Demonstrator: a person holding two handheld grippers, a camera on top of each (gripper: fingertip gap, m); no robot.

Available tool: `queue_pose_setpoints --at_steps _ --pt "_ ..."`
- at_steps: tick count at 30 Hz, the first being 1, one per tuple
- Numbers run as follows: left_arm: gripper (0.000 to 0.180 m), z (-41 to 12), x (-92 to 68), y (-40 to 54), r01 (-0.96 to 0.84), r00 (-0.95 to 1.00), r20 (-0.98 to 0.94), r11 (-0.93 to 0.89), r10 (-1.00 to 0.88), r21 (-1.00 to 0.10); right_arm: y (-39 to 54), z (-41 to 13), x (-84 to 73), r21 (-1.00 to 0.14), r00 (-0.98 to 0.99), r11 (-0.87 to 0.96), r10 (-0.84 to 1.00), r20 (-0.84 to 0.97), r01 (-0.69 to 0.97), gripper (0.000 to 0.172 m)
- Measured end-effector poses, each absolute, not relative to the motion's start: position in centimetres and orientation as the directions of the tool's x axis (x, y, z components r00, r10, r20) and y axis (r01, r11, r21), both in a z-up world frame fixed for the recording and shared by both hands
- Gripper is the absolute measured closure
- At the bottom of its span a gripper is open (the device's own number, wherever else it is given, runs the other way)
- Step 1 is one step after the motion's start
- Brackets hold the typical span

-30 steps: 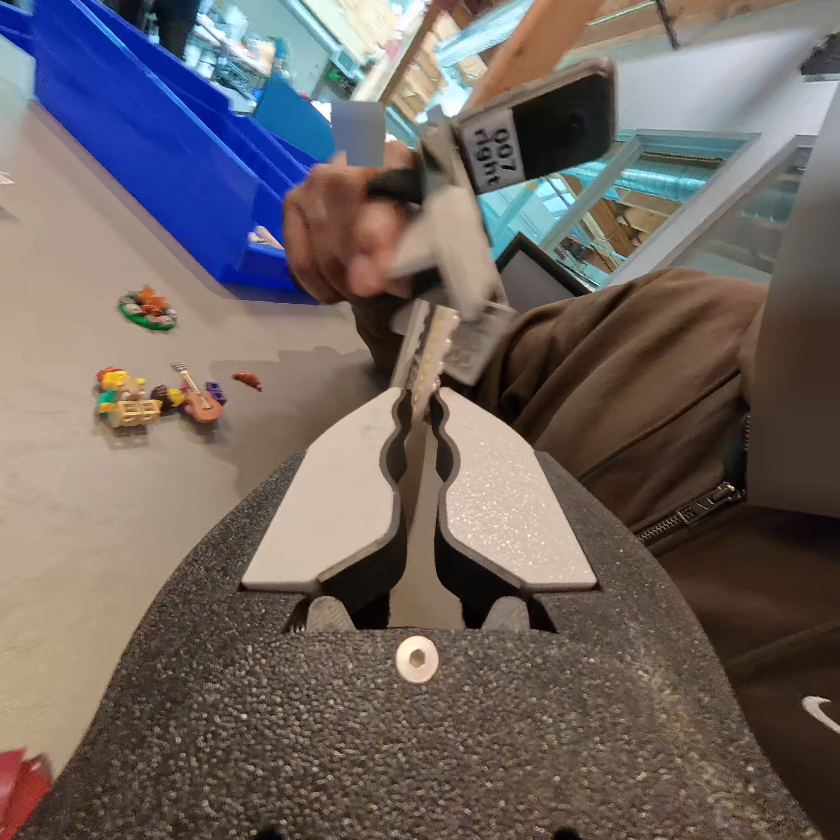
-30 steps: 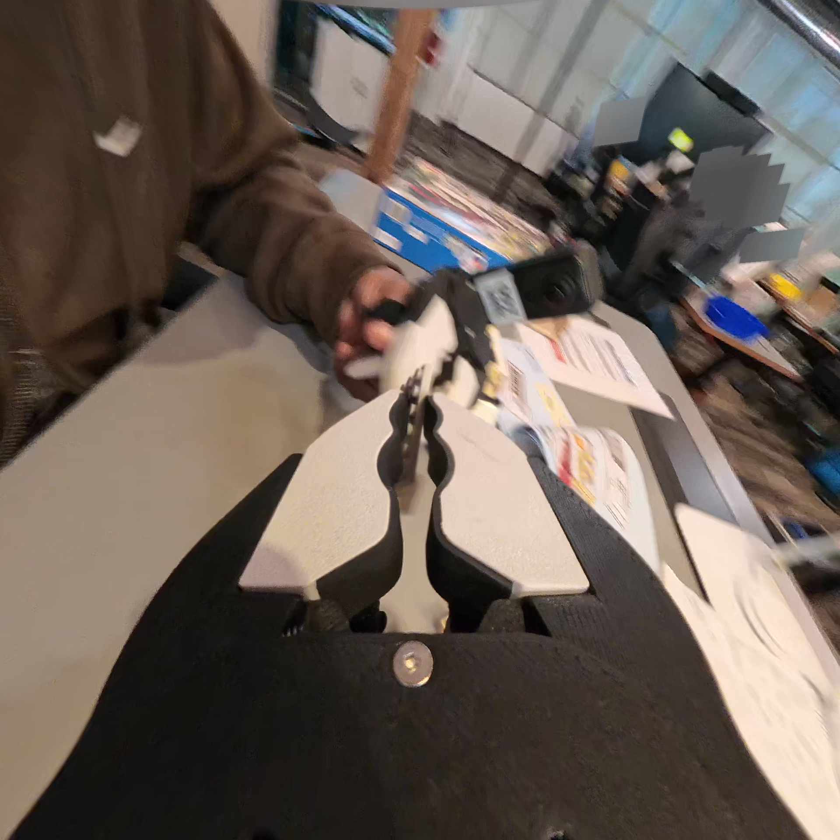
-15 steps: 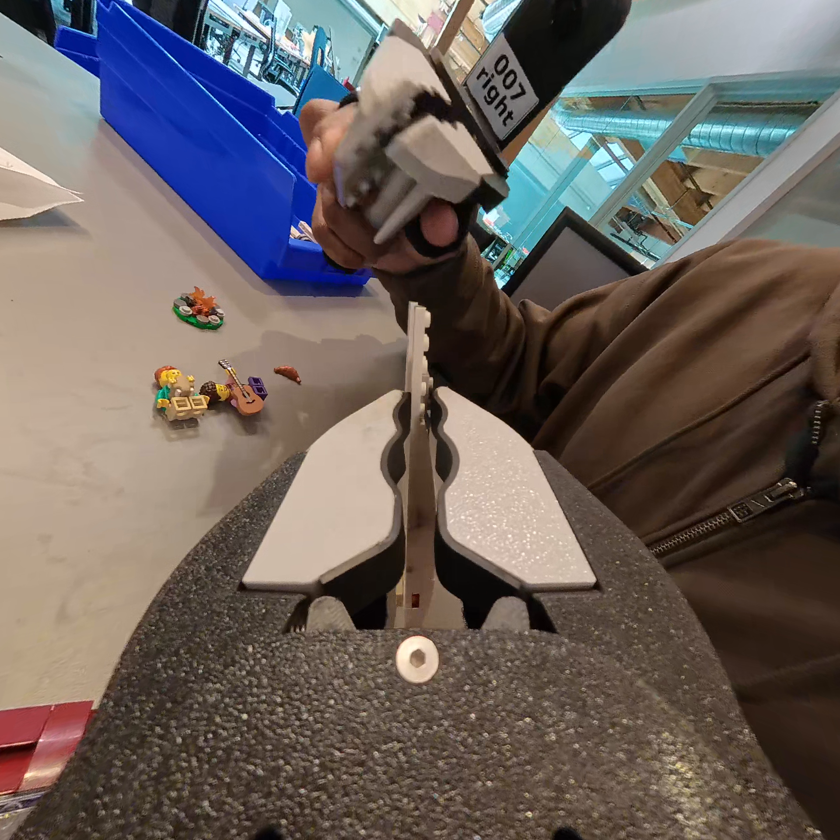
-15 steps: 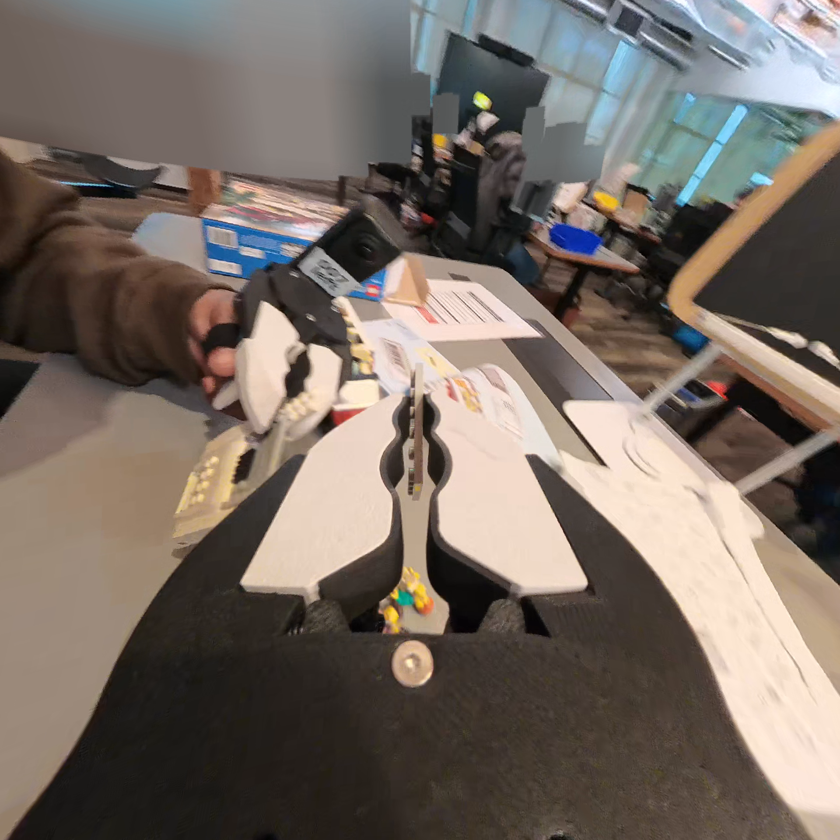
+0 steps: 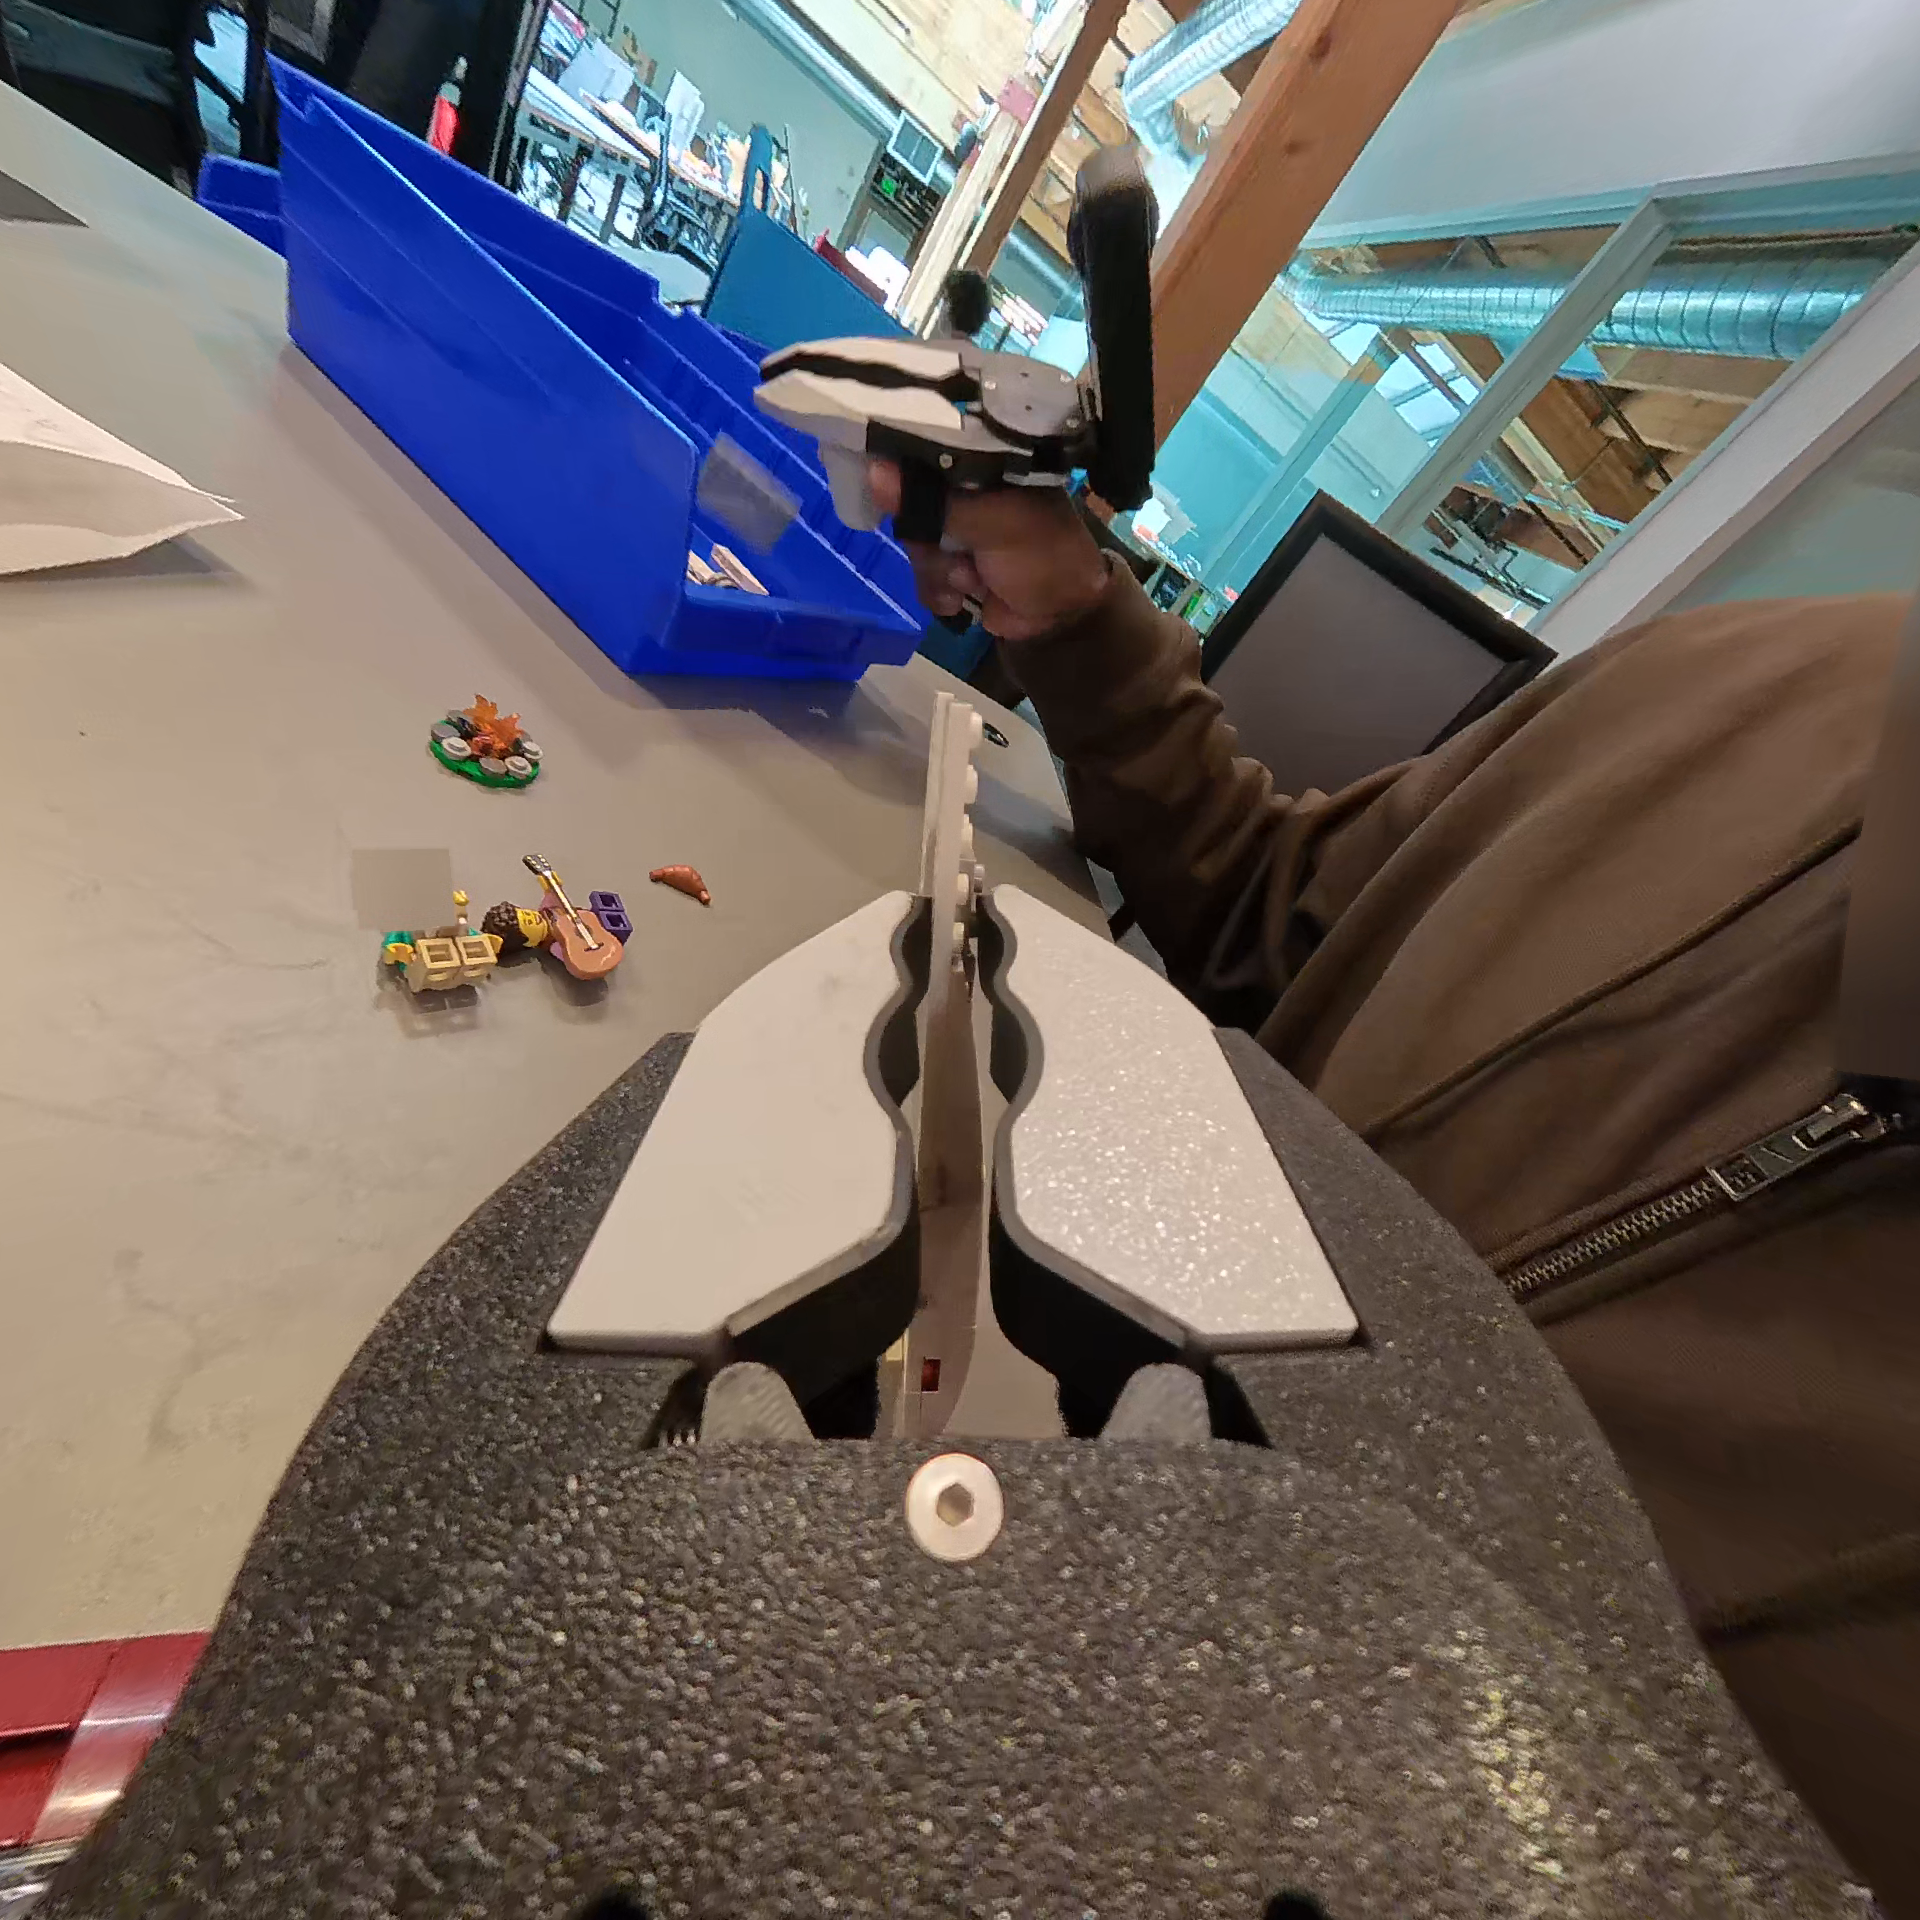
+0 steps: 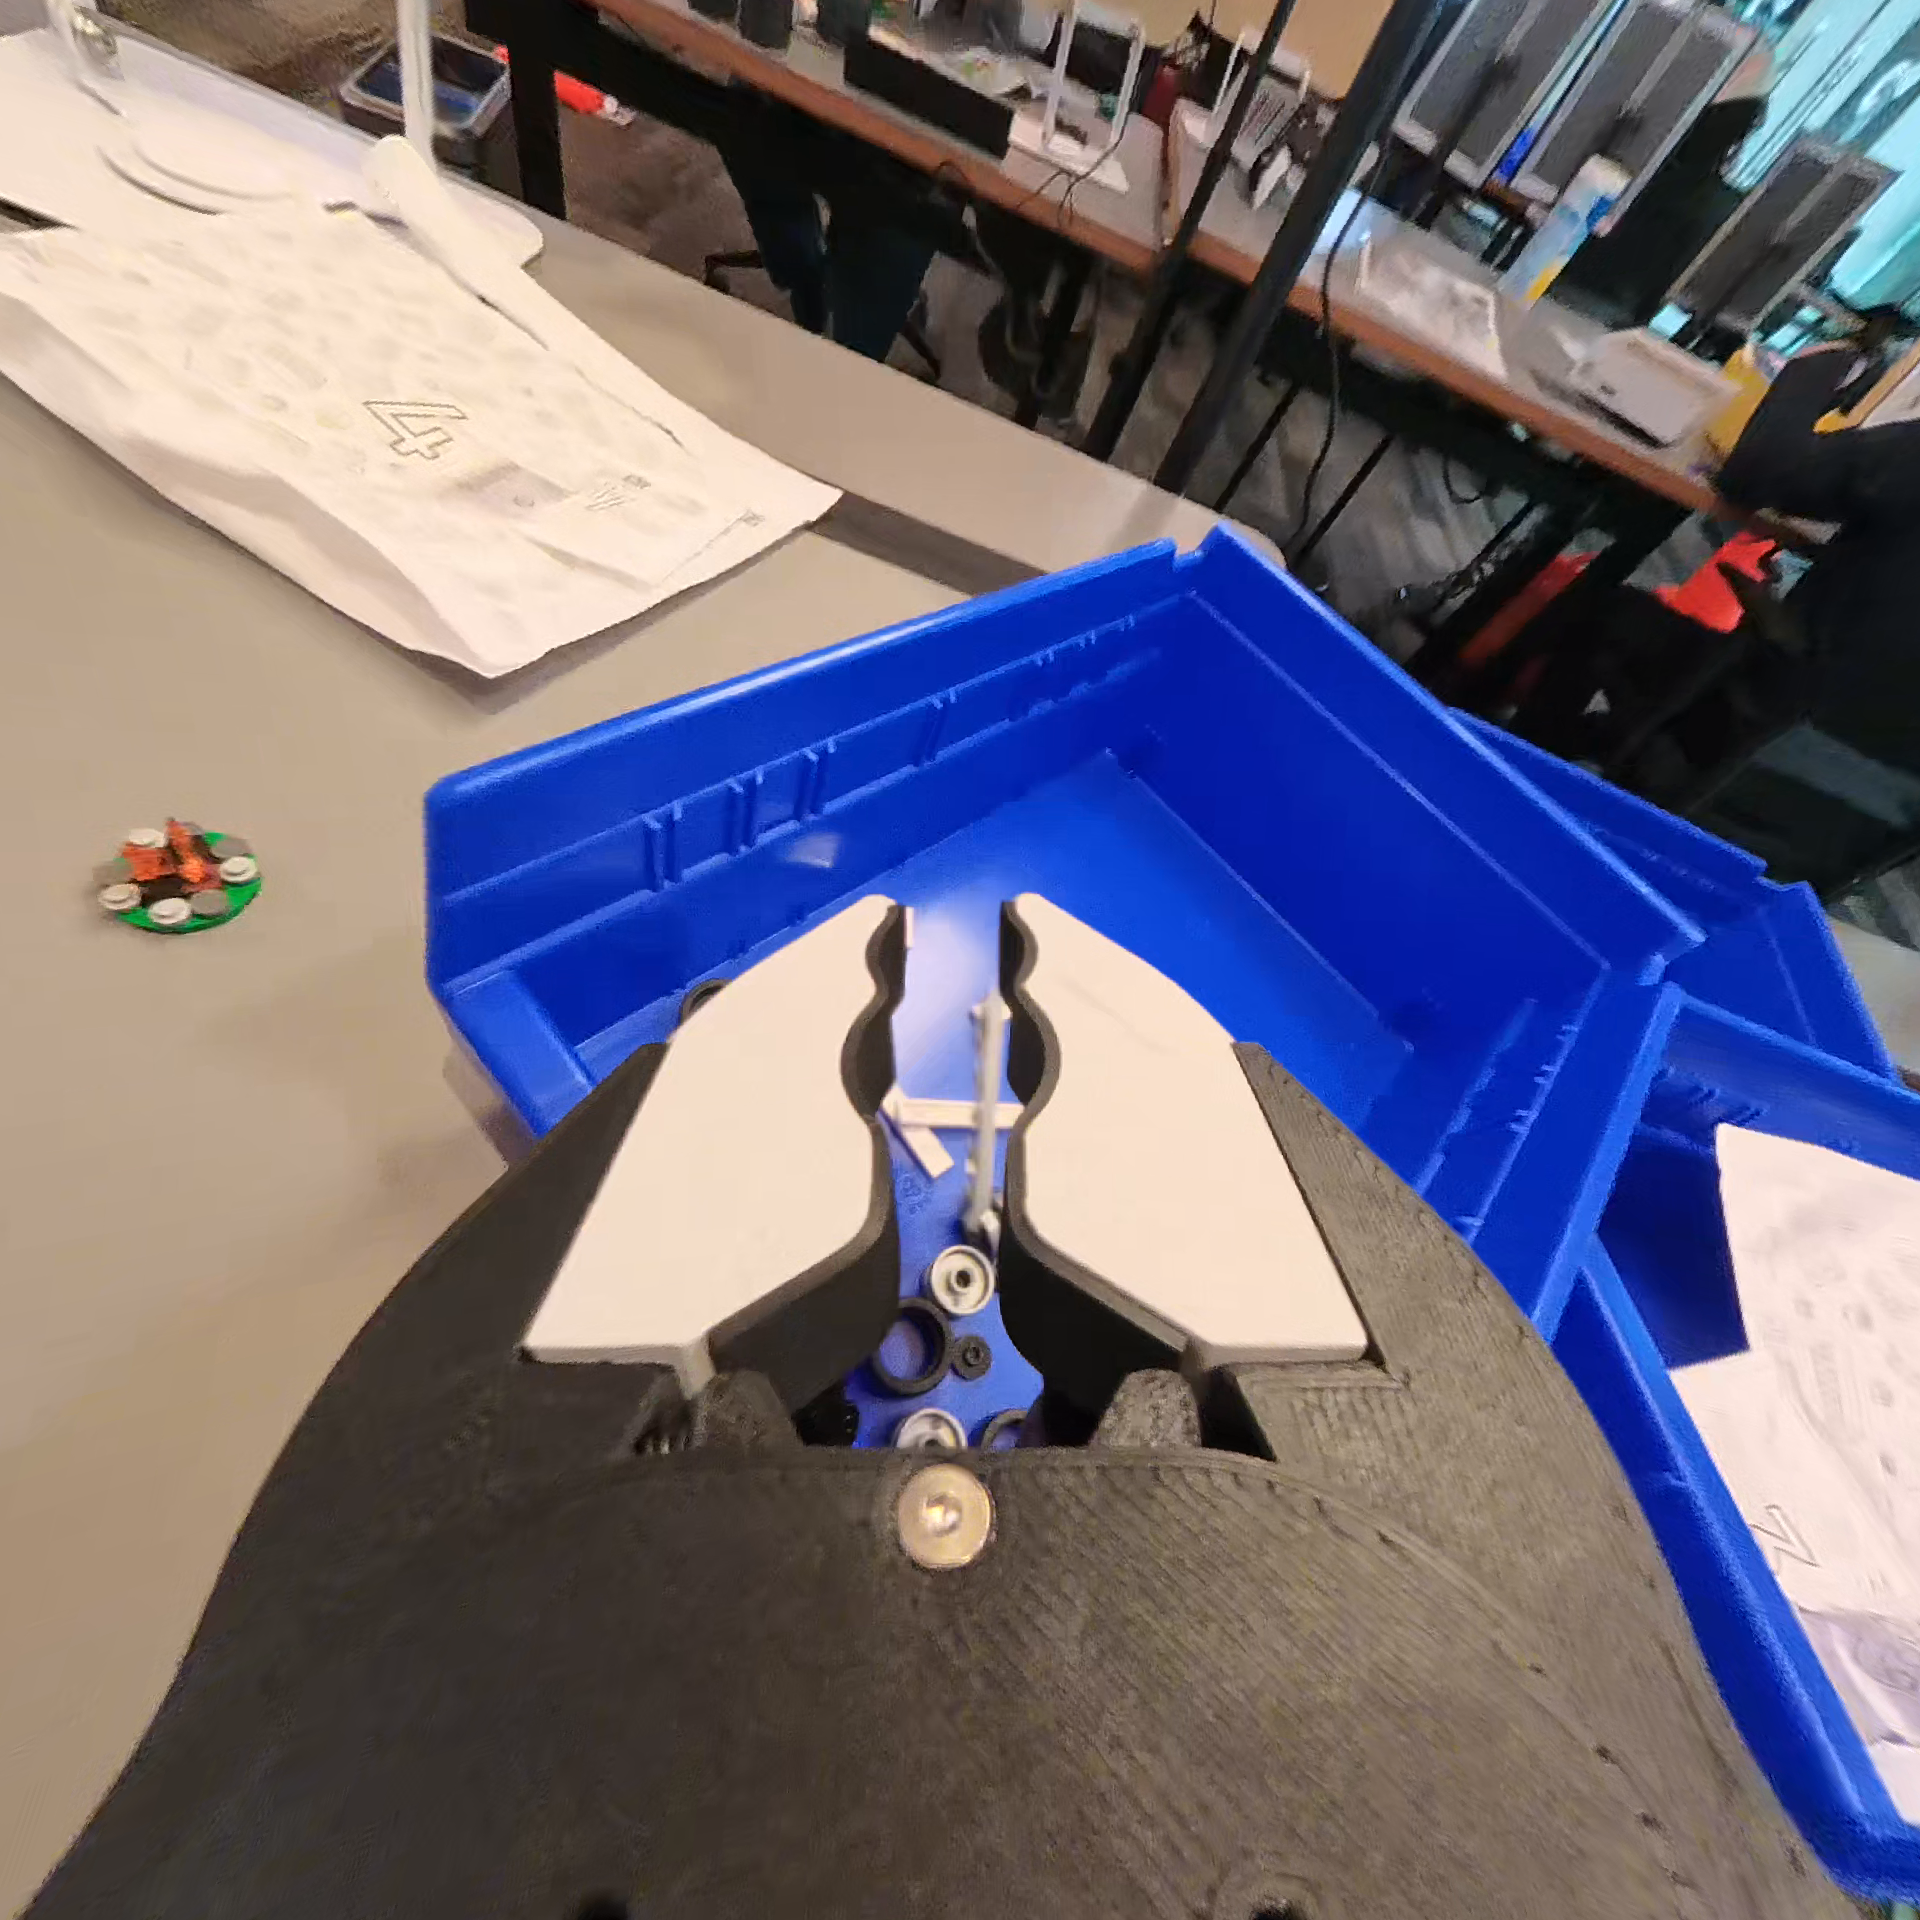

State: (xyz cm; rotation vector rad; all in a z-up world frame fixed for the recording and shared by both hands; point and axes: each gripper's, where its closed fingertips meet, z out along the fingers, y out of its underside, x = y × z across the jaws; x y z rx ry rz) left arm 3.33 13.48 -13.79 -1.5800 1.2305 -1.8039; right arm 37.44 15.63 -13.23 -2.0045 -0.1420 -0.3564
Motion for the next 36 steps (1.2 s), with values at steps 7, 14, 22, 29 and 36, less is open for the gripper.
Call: queue_pose_setpoints --at_steps 7,14,22,29,36 --pt "0.172 -13.2 3.3 15.6 -0.094 -0.157 0.554 -0.546 -0.817 -0.832 16.5 -12.5 28.1 -0.827 0.903 -0.363 0.179 0.390 0.429 0.151" --pt "0.172 -12.1 2.2 18.2 0.075 -0.055 0.548 -0.551 -0.835 -0.831 16.5 -14.8 9.3 -0.900 0.720 -0.249 0.687 0.096 0.358 0.151" --pt "0.172 -11.4 1.2 19.7 0.165 0.036 0.481 -0.469 -0.876 -0.867 18.6 -13.9 4.6 -0.934 0.660 -0.297 0.745 -0.096 0.200 0.150" --pt "0.172 -11.2 1.4 19.1 0.155 0.065 0.378 -0.365 -0.923 -0.918 19.3 -14.4 4.0 -0.918 0.648 -0.366 0.739 -0.186 0.154 0.151" --pt "0.172 -11.4 1.6 18.9 0.142 0.077 0.330 -0.317 -0.941 -0.938 19.2 -15.2 3.9 -0.911 0.627 -0.390 0.746 -0.225 0.137 0.159"
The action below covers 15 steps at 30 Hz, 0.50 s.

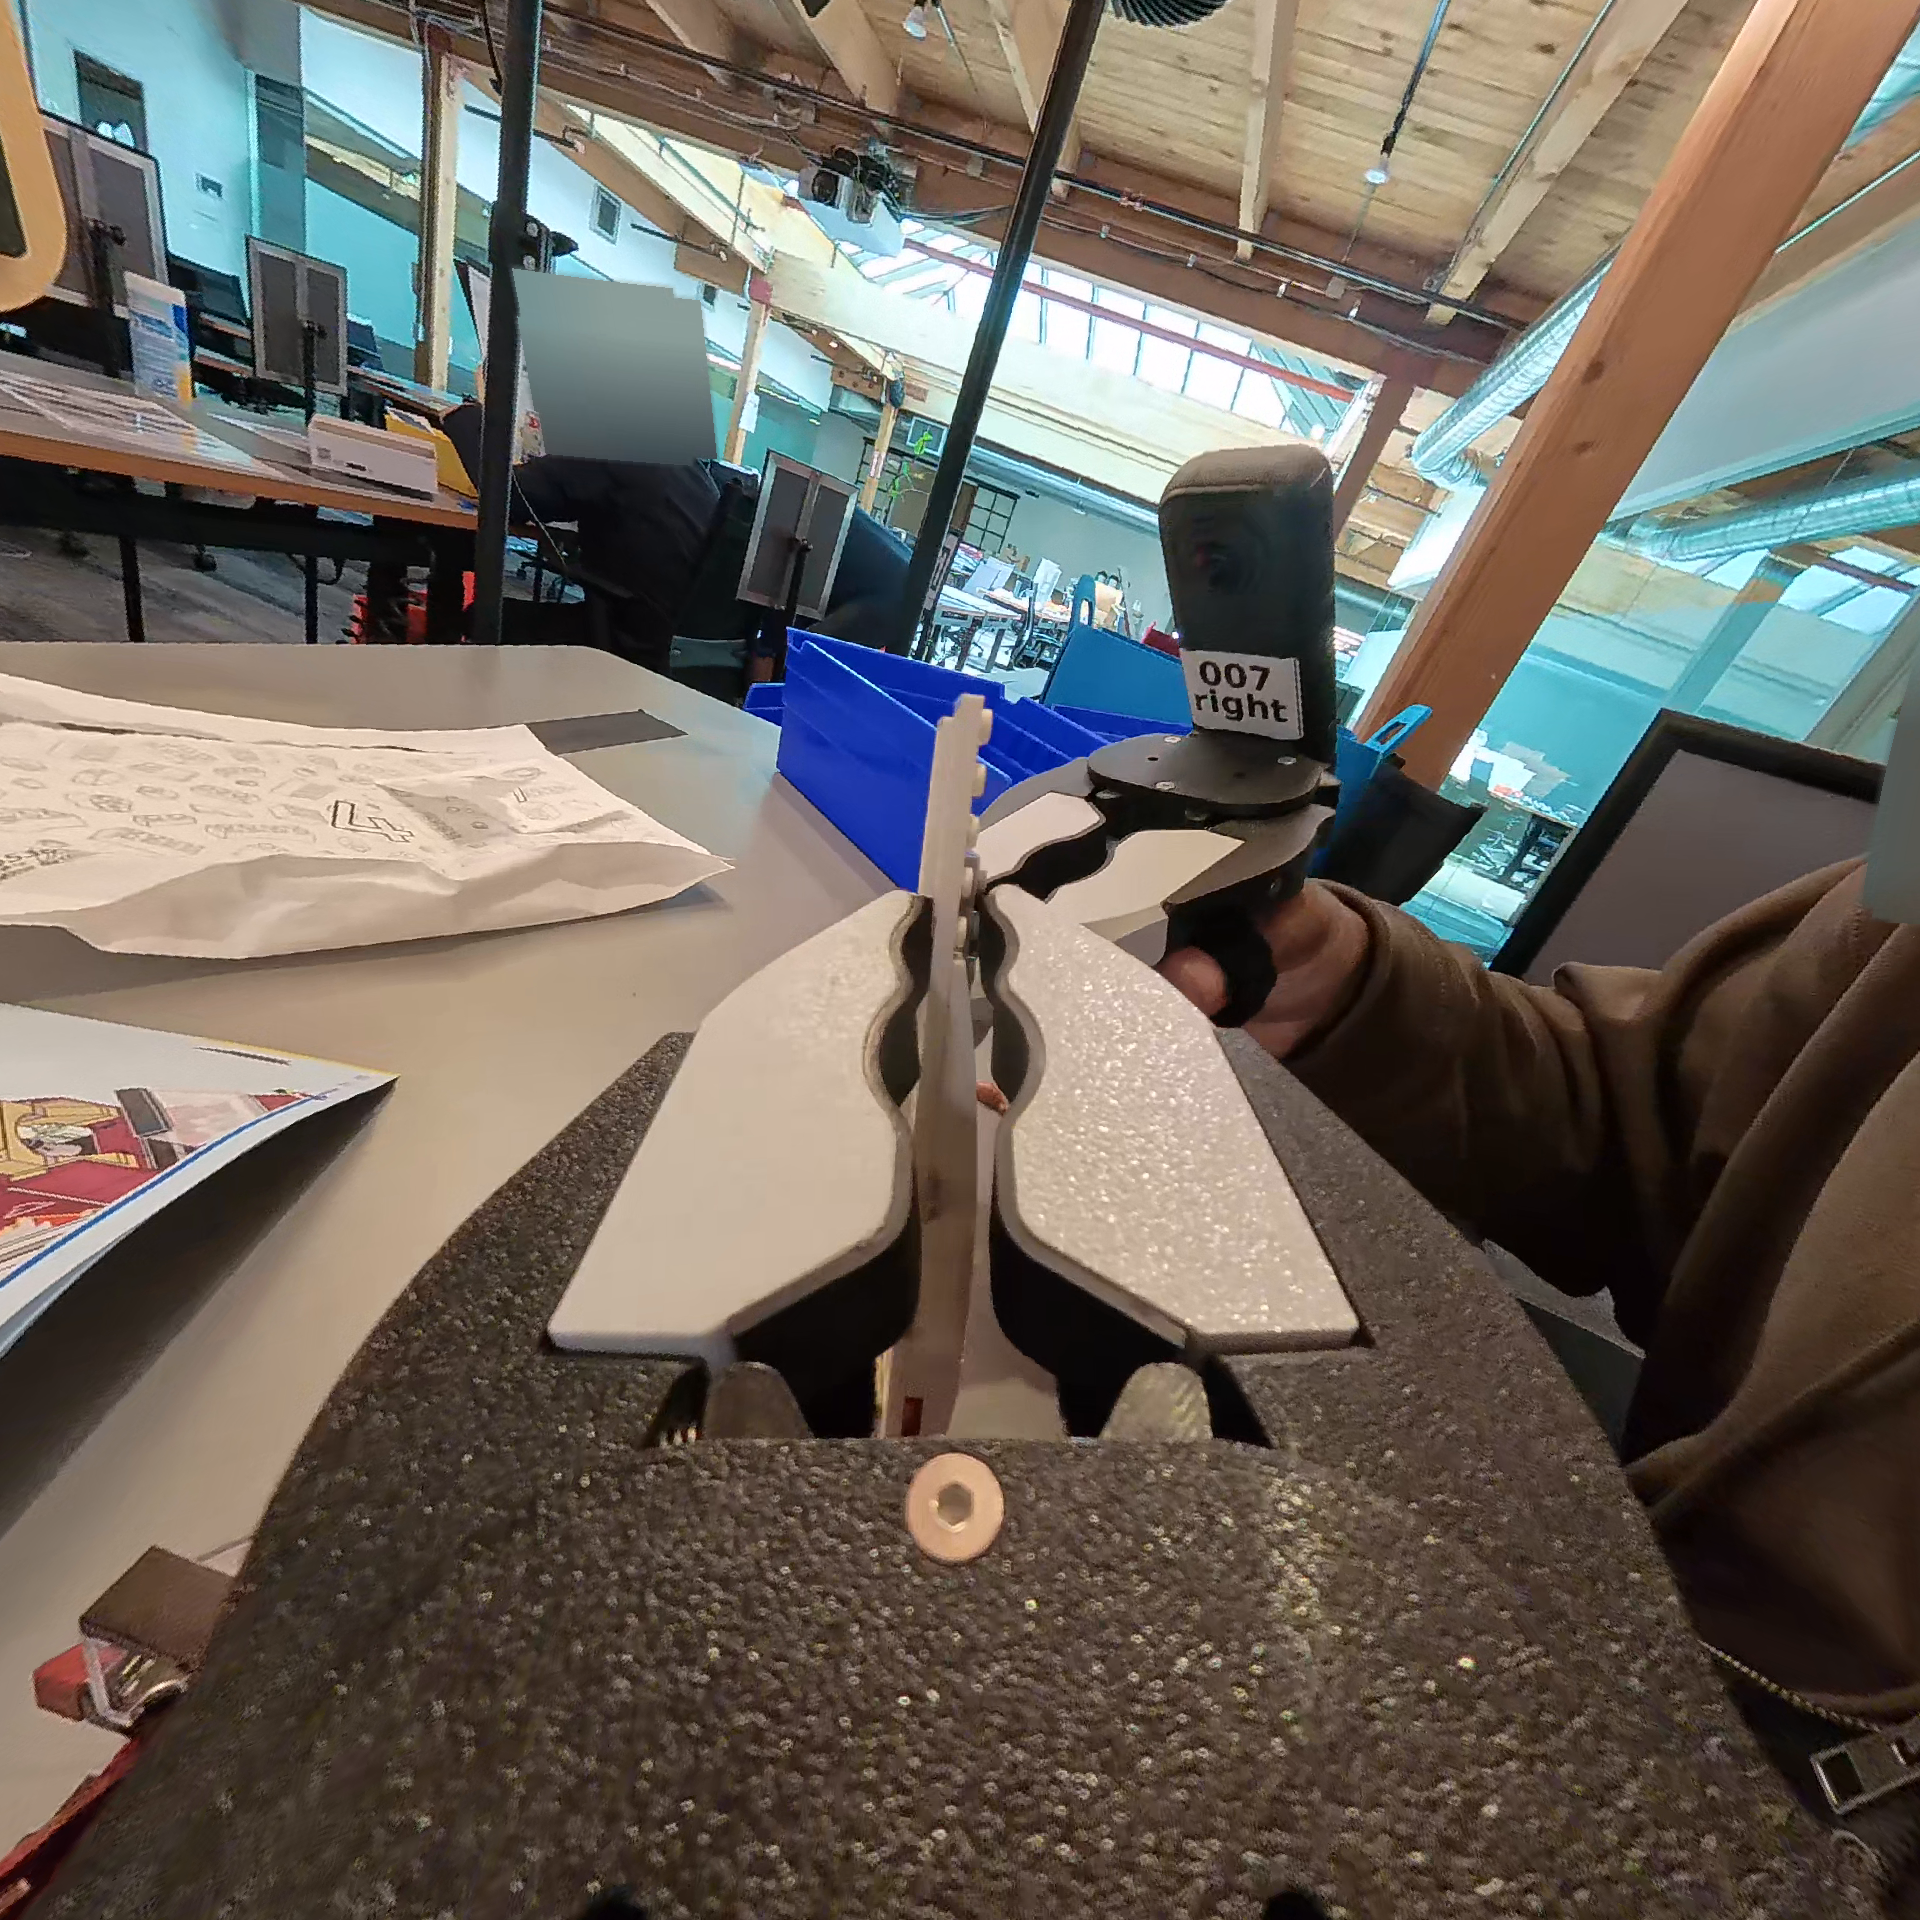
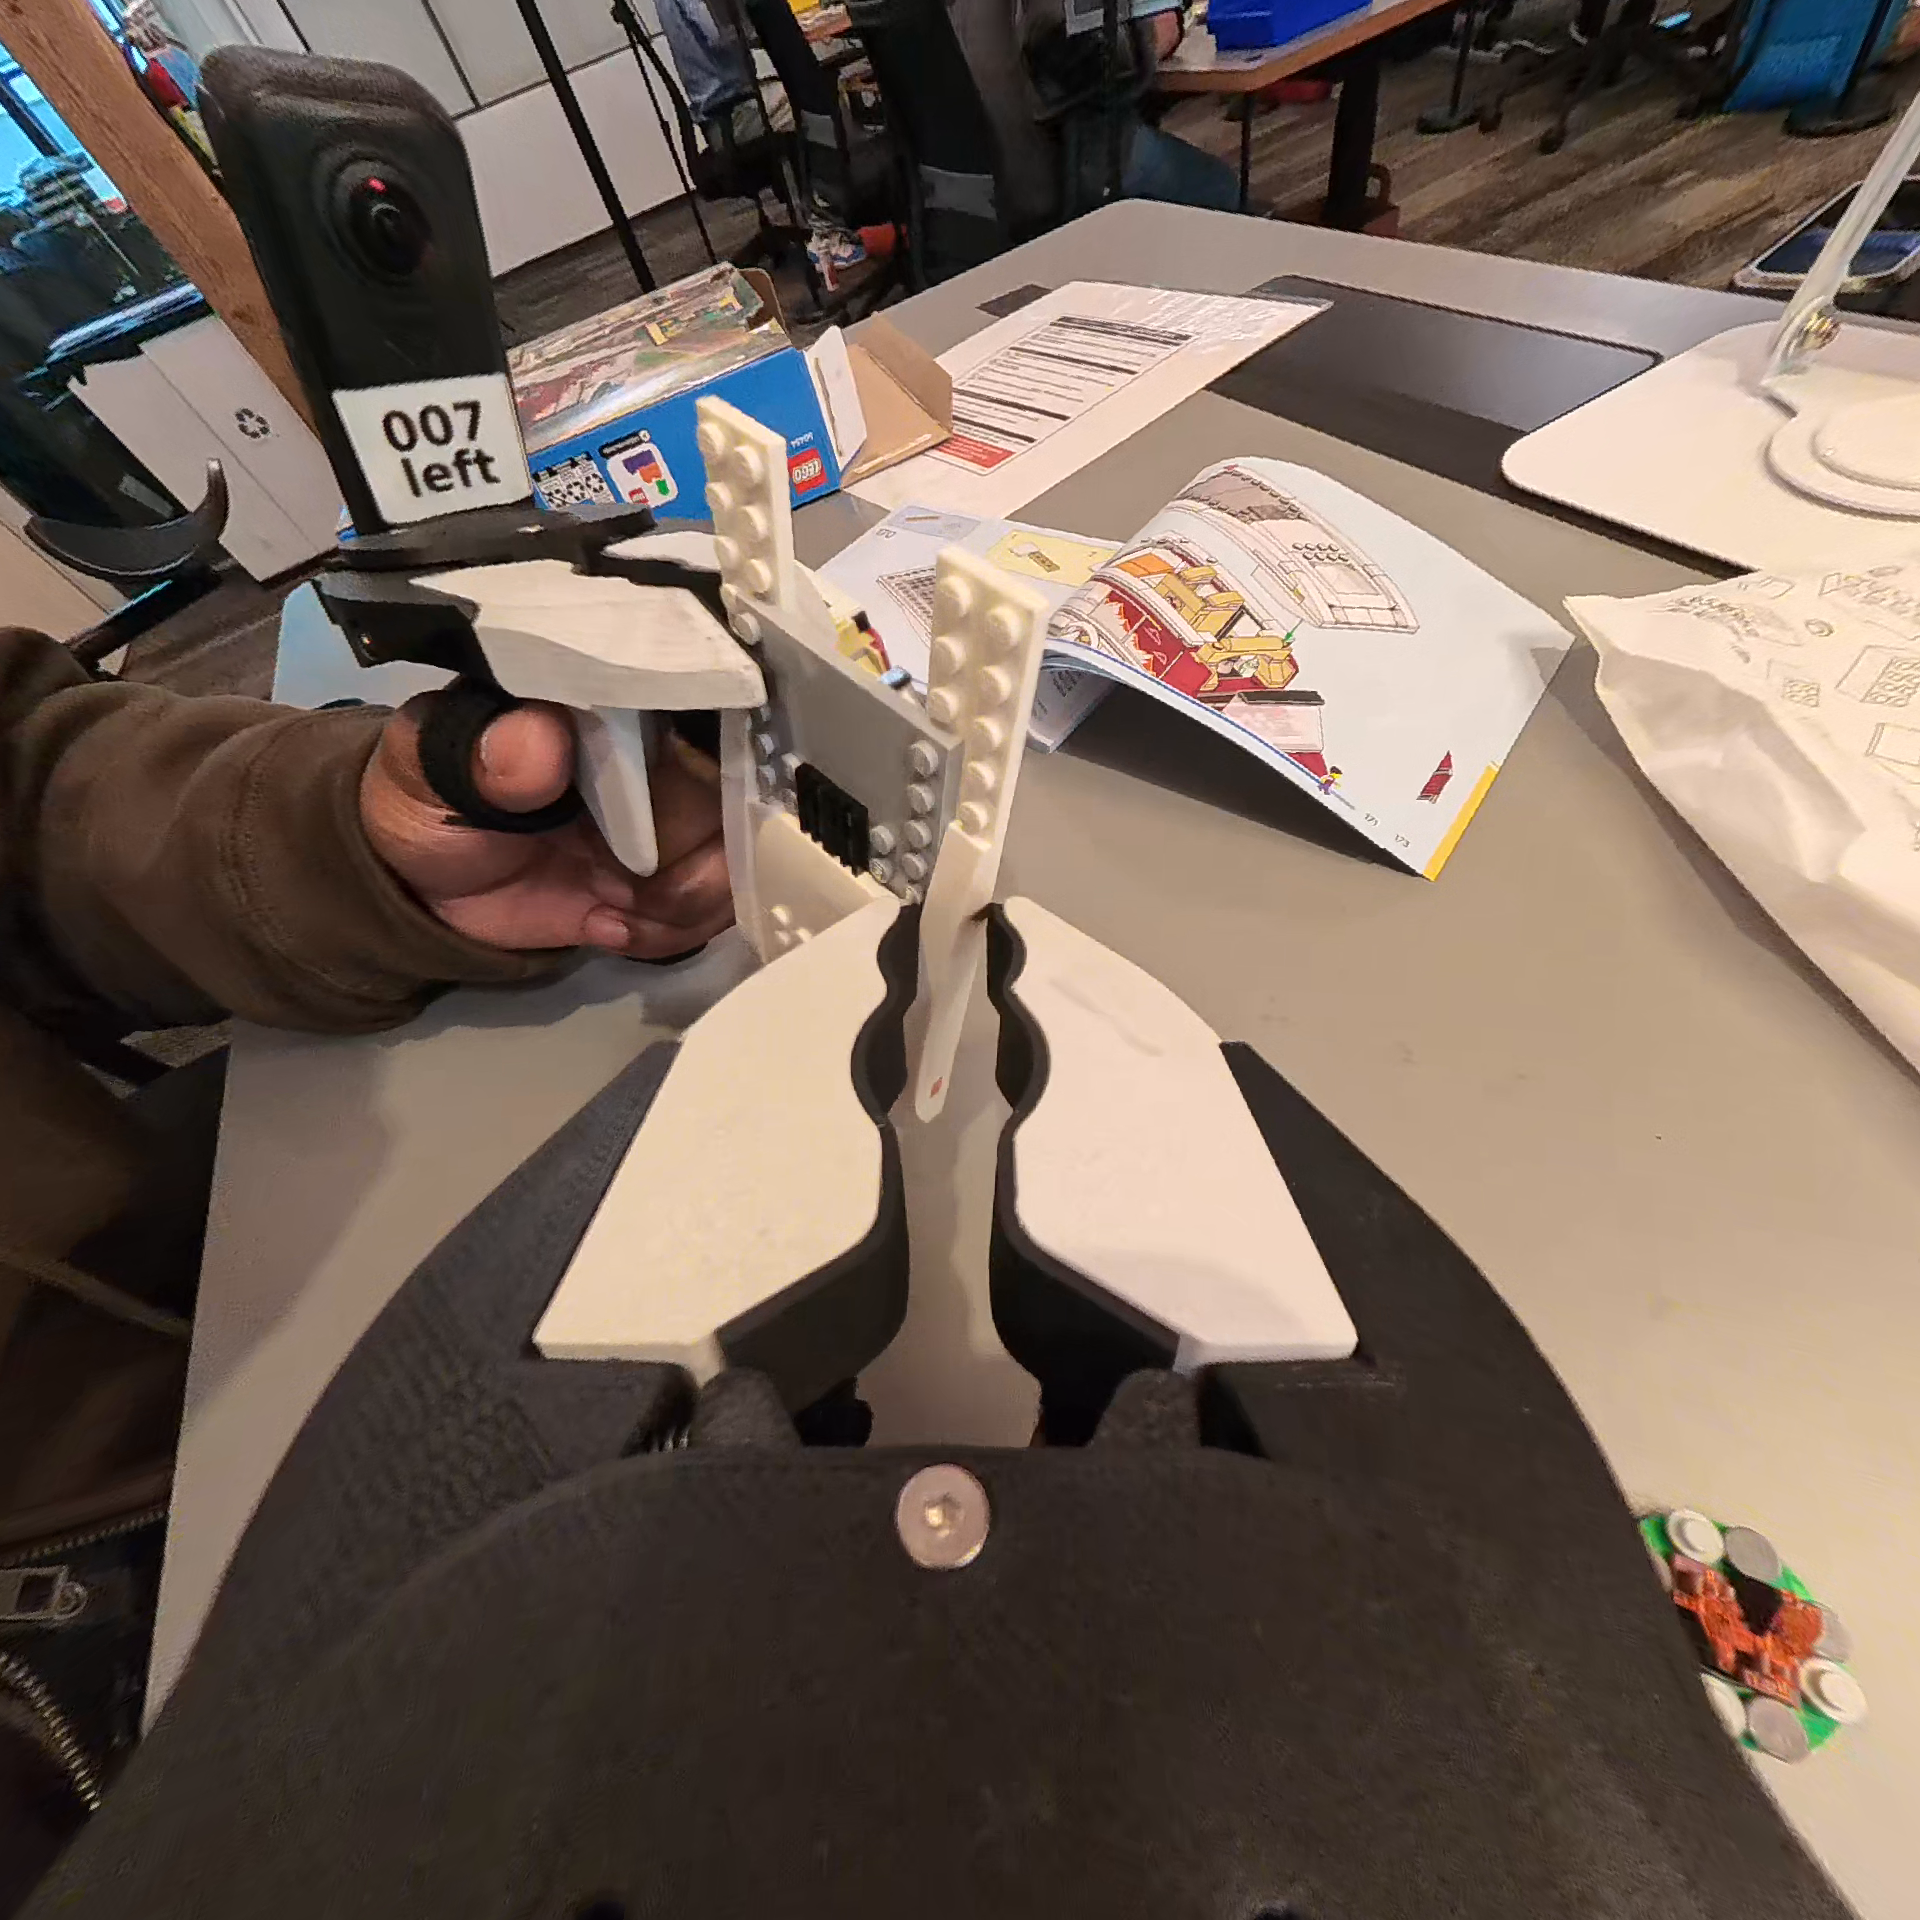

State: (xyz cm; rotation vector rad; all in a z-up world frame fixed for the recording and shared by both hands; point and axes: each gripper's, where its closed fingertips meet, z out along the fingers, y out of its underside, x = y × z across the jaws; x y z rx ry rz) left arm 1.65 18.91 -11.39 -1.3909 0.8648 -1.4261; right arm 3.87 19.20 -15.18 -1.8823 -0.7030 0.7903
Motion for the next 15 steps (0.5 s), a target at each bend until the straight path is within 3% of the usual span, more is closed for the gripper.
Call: queue_pose_setpoints --at_steps 7,15 --pt "0.170 -12.5 2.3 18.8 0.062 0.073 0.339 -0.335 -0.938 -0.940 20.0 -15.5 4.8 -0.913 0.676 -0.402 0.693 -0.252 0.072 0.163" --pt "0.156 -16.7 4.0 17.7 -0.207 0.137 0.235 -0.260 -0.962 -0.943 20.3 -15.0 5.5 -0.909 0.688 -0.416 0.655 -0.313 -0.017 0.164"
